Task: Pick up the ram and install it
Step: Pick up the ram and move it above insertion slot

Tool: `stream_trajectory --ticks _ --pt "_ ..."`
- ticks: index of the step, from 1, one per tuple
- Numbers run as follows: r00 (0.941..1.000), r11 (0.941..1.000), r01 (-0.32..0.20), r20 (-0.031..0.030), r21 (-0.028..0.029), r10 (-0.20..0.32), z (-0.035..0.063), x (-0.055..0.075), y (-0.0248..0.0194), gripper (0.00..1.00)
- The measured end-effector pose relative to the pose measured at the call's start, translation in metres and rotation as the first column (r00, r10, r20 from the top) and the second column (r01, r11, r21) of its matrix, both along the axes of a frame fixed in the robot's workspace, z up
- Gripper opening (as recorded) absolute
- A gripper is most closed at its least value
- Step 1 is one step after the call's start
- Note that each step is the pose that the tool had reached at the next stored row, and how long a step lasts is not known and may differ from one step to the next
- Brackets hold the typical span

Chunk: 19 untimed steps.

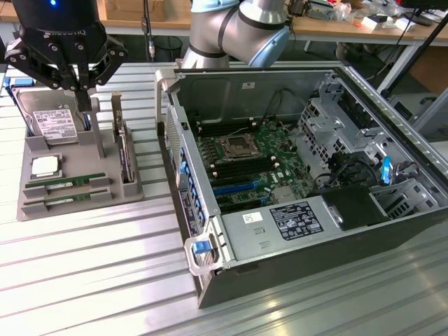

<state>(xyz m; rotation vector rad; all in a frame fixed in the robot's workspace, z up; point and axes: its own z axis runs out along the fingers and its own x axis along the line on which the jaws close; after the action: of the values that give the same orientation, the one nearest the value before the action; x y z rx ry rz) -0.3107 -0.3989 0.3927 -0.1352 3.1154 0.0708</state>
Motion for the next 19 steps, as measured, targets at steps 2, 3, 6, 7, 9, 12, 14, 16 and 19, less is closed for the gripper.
stream_trajectory --ticks 2,3,6,7,9,12,14,16,19 --pt "0.9999 0.9999 -0.013 0.0000 0.0000 0.013 0.0000 0.0000 0.0000 0.11" --pt "0.9998 0.9998 -0.019 0.0000 0.0000 0.019 0.0000 0.0000 0.0000 0.11" --pt "0.9993 0.9993 -0.037 0.0000 0.0000 0.037 0.0000 0.0000 0.0000 0.11" --pt "0.9990 0.9990 -0.044 0.0000 0.0000 0.044 0.0000 0.0000 0.0000 0.11" --pt "0.9985 0.9985 -0.054 0.0000 0.0000 0.054 0.0000 0.0000 0.0000 0.11" --pt "0.9964 0.9964 -0.085 0.0000 -0.0001 0.085 0.0000 0.0000 0.0000 0.11" --pt "0.9934 0.9934 -0.114 0.0000 0.0000 0.114 0.0000 0.0000 0.0000 0.11" --pt "0.9921 0.9921 -0.125 0.0001 0.0000 0.125 0.0000 0.0000 0.0000 0.11" --pt "0.9867 0.9867 -0.162 0.0000 0.0000 0.162 0.0000 0.0000 0.0000 0.11"
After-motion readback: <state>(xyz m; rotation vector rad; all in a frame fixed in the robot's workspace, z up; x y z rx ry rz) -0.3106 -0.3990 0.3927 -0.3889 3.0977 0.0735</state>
